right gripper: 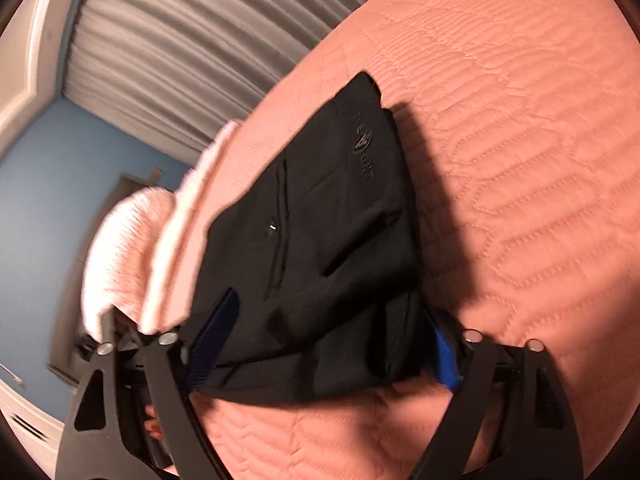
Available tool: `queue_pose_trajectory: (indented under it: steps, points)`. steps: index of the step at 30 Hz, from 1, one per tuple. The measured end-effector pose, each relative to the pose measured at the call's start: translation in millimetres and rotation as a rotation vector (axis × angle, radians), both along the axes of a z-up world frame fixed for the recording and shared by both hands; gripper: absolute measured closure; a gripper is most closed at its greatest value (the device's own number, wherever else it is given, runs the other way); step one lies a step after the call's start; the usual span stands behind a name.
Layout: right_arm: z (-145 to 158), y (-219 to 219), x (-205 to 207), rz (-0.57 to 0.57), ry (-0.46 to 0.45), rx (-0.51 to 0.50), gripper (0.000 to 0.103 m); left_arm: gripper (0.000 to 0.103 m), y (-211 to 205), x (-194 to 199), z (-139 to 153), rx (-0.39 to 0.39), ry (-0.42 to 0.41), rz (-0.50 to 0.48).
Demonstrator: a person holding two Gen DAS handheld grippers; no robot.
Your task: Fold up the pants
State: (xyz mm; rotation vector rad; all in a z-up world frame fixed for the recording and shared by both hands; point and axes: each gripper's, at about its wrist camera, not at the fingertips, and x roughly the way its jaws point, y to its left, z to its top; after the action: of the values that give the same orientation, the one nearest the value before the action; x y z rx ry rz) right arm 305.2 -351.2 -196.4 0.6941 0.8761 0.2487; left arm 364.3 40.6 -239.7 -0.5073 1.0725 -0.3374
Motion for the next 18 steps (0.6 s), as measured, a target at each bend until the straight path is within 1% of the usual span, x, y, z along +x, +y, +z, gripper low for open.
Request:
queue_pose_trajectory:
  steps: [1, 2, 3, 4, 5, 6, 7, 8, 9, 10, 11, 13, 14, 16, 17, 18]
  points:
    - [-4.1, -0.7, 2.3, -0.005, 0.013, 0.002, 0.063, 0.027, -5.2, 1.0, 2.6, 0.041, -0.001, -0.004]
    - [-6.7, -4.1, 4.6, -0.011, 0.02, 0.04, 0.072, 0.035, -10.9, 1.3, 6.3, 0.107, -0.011, 0.003]
    - [-4.9, -6.2, 5.5, -0.019, 0.029, 0.06, 0.075, 0.053, -12.1, 2.0, 10.4, 0.115, -0.022, 0.002]
    - [1.4, -4.4, 5.3, -0.019, 0.03, 0.049, 0.078, 0.084, -8.4, 2.4, 14.3, 0.086, -0.02, 0.013]
    - [15.9, 0.7, 4.6, -0.01, 0.012, 0.021, 0.079, 0.09, -2.7, 2.8, 18.6, 0.046, -0.011, 0.027]
    - [27.7, 4.3, 3.0, 0.002, -0.009, 0.012, 0.08, 0.094, 5.3, 2.9, 28.0, -0.006, -0.002, 0.051]
    - [41.4, 7.9, 0.0, 0.014, -0.033, 0.012, 0.081, 0.097, 8.9, 1.2, 38.8, -0.021, -0.01, 0.059]
    - [55.9, 11.5, -4.1, 0.022, -0.054, 0.008, 0.081, 0.097, 8.5, -2.2, 52.3, -0.005, -0.027, 0.053]
    - [76.8, 16.6, -12.7, 0.038, -0.087, -0.006, 0.081, 0.097, 5.8, -12.3, 74.0, 0.044, -0.071, 0.034]
    - [94.0, 19.9, -23.9, 0.053, -0.113, -0.017, 0.081, 0.097, 4.6, -20.7, 87.3, 0.064, -0.097, 0.021]
    - [110.3, 21.9, -39.9, 0.067, -0.134, -0.029, 0.081, 0.097, 7.1, -37.1, 106.4, 0.081, -0.127, 0.005]
    - [126.6, 21.4, -73.5, 0.088, -0.147, -0.029, 0.081, 0.097, 17.5, -73.6, 127.8, 0.07, -0.154, -0.008]
    - [131.1, 20.4, -95.7, 0.096, -0.145, -0.032, 0.081, 0.097, 23.2, -90.3, 132.5, 0.068, -0.157, -0.016]
    - [126.0, 17.7, -149.9, 0.104, -0.115, -0.018, 0.081, 0.096, 33.6, -142.5, 132.1, 0.071, -0.15, -0.045]
    - [117.5, 18.4, -177.9, 0.113, -0.091, -0.022, 0.081, 0.096, 38.6, -166.2, 125.9, 0.073, -0.137, -0.052]
    - [100.8, 19.6, -211.6, 0.11, -0.049, -0.022, 0.08, 0.096, 40.7, -200.1, 109.4, 0.089, -0.099, -0.063]
